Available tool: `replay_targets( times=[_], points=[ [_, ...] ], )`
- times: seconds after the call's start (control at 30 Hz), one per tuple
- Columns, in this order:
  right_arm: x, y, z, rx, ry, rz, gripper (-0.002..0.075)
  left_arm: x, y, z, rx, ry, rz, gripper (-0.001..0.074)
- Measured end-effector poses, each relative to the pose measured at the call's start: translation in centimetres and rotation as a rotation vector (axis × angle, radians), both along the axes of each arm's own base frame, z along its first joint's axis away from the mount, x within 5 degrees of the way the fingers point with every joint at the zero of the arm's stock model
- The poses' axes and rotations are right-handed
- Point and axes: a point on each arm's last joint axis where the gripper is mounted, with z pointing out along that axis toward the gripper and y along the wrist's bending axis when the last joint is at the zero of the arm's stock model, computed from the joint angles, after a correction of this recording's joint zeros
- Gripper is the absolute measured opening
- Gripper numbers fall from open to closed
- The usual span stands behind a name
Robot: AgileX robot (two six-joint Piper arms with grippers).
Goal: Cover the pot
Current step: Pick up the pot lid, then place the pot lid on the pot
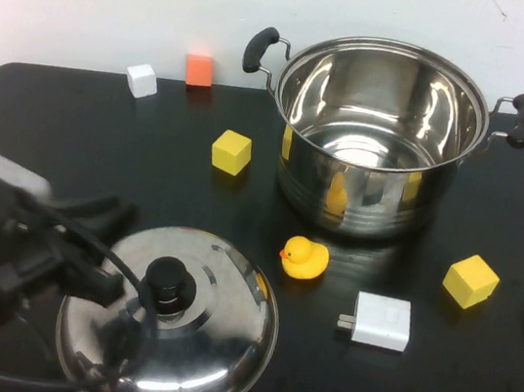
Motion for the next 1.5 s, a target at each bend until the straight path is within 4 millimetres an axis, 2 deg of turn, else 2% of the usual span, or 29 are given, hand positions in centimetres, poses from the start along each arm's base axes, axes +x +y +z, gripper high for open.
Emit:
replay_targets(
  times=[0.2,0.27,0.33,0.47,0.57,0.63,0.77,0.97,1.1,1.33,1.5],
  points=[
    [0.0,0.0,0.0,0.000,0.000,0.000,-0.0002,0.1,-1.9,-1.4,0.134,0.069,-0.132,0.0538],
    [0.0,0.0,0.0,0.000,0.000,0.000,-0.0002,-0.1,-2.2,-1.9,0.173,0.105,-0.137,0.0596],
    [0.0,0.0,0.0,0.000,0.000,0.000,-0.0002,-0.2,-2.4,-2.4,0.211,0.130,-0.145,0.0618],
    [0.0,0.0,0.0,0.000,0.000,0.000,-0.0002,0.0,-2.8,-3.2,0.243,0.167,-0.157,0.0620],
    [0.0,0.0,0.0,0.000,0.000,0.000,-0.0002,0.3,-2.9,-3.6,0.245,0.187,-0.154,0.0589],
    [0.0,0.0,0.0,0.000,0.000,0.000,-0.0002,0.5,-2.9,-3.7,0.234,0.190,-0.148,0.0531],
    [0.0,0.0,0.0,0.000,0.000,0.000,-0.0002,0.8,-2.9,-3.5,0.205,0.180,-0.133,0.0335],
    [0.0,0.0,0.0,0.000,0.000,0.000,-0.0002,1.5,-3.1,-2.8,0.104,0.192,-0.096,0.0334],
    [0.0,0.0,0.0,-0.002,0.000,0.000,-0.0002,3.1,-3.6,-0.1,0.078,0.159,-0.099,0.0334],
    [0.0,0.0,0.0,-0.002,0.000,0.000,-0.0002,6.1,-3.7,7.4,0.078,0.107,-0.026,0.0334],
    [0.0,0.0,0.0,-0.002,0.000,0.000,-0.0002,7.5,-4.4,12.4,0.062,0.009,-0.061,0.0334]
  ],
)
